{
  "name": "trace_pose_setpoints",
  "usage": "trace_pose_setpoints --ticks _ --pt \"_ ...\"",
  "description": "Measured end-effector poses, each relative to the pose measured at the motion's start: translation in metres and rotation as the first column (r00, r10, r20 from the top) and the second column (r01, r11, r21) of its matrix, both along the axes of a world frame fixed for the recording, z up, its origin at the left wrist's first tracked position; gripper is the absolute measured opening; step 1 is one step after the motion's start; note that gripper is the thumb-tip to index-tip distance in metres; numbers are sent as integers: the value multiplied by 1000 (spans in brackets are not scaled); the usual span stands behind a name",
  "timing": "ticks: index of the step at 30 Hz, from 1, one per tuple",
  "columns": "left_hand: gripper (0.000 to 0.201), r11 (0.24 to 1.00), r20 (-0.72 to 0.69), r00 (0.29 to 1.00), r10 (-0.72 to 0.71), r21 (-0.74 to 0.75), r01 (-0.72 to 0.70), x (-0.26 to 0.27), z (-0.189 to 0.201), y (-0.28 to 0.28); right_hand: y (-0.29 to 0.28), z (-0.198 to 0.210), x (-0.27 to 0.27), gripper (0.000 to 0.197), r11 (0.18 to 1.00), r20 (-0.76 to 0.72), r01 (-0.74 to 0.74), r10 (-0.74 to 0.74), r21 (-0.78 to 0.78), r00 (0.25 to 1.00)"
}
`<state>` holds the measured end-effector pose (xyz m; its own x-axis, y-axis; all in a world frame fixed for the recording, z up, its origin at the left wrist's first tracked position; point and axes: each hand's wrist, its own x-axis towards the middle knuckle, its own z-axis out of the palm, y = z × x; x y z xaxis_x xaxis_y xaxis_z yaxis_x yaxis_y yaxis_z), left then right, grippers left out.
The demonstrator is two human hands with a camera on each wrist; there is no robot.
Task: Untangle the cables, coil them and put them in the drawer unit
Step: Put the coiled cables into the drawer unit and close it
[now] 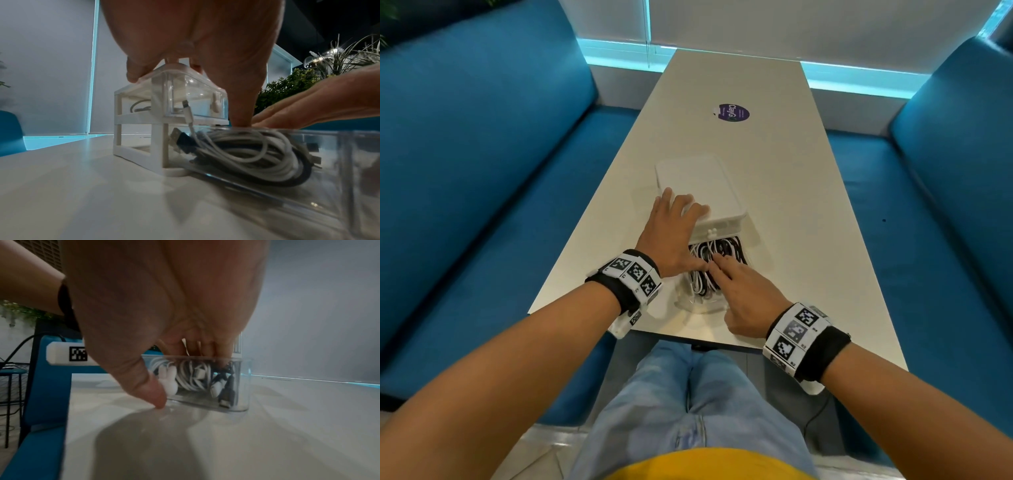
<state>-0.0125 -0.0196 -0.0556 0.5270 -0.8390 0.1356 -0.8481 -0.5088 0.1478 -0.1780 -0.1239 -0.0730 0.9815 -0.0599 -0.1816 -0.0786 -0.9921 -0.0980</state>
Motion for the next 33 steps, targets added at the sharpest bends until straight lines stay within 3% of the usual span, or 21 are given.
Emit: trace_pose_setpoints --ticks 4,9,11,12,14,19,22,23,25,28,30,33 --pt "86 996 -43 996 -73 -61 71 12 -3 2 -7 4 17 84 1000 -28 2 -2 4 1000" --pt "66 988 -51 994 -101 -118 95 16 0 4 -13 10 34 83 994 -24 -37 35 -100 999" --pt "63 988 -26 993 -113 -110 109 15 1 3 -11 6 25 69 991 81 -19 30 -134 996" --pt "63 987 -16 993 -118 -111 116 16 -1 2 -11 4 19 53 990 156 -11 33 -140 987" --pt "68 988 -51 993 -108 -118 101 17 -3 3 -12 5 10 22 988 216 25 8 -152 976" --pt "105 988 -35 987 -157 -10 157 11 9 5 -17 11 31 19 975 223 143 -102 -173 969" --pt "113 986 0 991 -133 99 132 12 14 6 -14 12 43 9 970 318 198 -144 -143 937" --pt "112 984 2 992 -130 122 129 15 14 7 -14 11 40 13 968 394 214 -148 -130 907" --pt "108 981 16 992 -127 149 123 18 14 7 -22 8 32 46 956 523 285 -209 -69 826" --pt "105 980 7 993 -118 161 115 15 14 6 -38 13 31 95 925 409 373 -369 73 835" --pt "99 985 -22 994 -106 134 108 15 15 7 -45 16 38 95 918 330 370 -396 139 857" --pt "82 996 -18 996 -82 44 83 18 12 4 -47 10 50 70 924 353 355 -383 145 854"
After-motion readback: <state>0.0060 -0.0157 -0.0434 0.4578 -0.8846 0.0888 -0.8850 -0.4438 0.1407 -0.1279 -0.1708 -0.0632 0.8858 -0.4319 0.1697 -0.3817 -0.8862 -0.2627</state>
